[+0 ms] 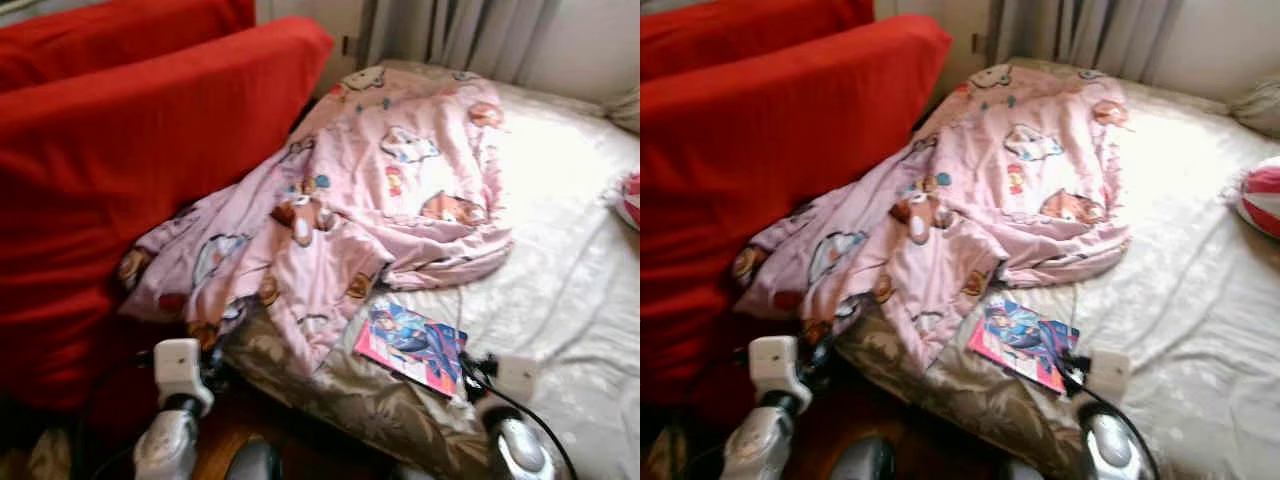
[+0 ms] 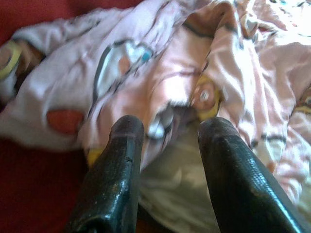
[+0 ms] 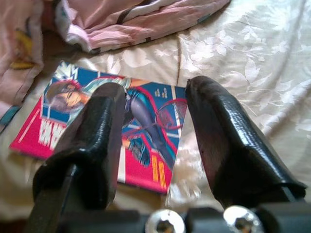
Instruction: Clean up the room
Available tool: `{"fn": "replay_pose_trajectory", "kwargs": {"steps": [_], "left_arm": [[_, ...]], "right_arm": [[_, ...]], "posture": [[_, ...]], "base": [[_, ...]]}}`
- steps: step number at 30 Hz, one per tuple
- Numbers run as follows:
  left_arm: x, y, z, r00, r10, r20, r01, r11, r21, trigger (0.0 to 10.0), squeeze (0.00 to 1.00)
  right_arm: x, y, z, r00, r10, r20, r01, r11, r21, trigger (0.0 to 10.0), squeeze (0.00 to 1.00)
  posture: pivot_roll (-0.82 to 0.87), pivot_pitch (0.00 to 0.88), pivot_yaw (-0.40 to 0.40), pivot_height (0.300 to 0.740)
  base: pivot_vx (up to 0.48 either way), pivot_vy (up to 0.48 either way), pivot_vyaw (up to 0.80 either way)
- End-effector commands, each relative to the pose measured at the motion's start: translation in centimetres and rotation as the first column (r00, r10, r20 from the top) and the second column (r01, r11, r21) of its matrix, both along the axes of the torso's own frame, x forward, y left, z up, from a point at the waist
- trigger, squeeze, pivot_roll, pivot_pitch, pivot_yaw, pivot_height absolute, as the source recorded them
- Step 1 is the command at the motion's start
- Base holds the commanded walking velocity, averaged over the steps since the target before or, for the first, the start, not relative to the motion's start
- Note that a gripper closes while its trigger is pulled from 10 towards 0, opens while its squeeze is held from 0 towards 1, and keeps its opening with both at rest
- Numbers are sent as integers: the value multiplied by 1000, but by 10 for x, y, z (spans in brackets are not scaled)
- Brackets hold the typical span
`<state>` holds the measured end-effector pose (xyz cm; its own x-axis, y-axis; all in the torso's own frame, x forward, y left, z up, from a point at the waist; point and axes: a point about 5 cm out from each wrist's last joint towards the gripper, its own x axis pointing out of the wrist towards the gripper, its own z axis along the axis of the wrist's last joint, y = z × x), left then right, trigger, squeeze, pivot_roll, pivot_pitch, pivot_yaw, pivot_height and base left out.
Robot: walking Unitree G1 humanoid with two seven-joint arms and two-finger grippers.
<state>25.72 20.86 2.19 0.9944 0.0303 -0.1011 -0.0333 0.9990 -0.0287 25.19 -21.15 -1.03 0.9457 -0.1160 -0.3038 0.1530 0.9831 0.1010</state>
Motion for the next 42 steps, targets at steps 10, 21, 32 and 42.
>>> {"fn": "replay_pose_trajectory", "kwargs": {"steps": [10,21,32,42], "left_arm": [[-1,-4,-1,1000,-18,-8,18,1000,-1,10000,0],[0,-1,7,999,-51,12,51,998,21,10000,0],[-10,3,17,996,-80,26,78,996,51,10000,0],[-23,10,21,997,-81,-16,82,994,72,10000,0]], "right_arm": [[-8,-6,-7,999,13,-33,-14,1000,-16,10000,0],[10,1,-3,955,255,-151,-275,952,-136,10000,0],[25,-32,9,894,273,-354,-403,835,-375,10000,1000],[38,-36,24,778,424,-463,-612,678,-407,10000,0]], "posture": [[28,143,5,644],[54,200,29,644],[113,316,67,644],[148,387,82,644]], "base": [[159,0,-218],[0,0,0],[0,0,0],[0,0,0]]}}
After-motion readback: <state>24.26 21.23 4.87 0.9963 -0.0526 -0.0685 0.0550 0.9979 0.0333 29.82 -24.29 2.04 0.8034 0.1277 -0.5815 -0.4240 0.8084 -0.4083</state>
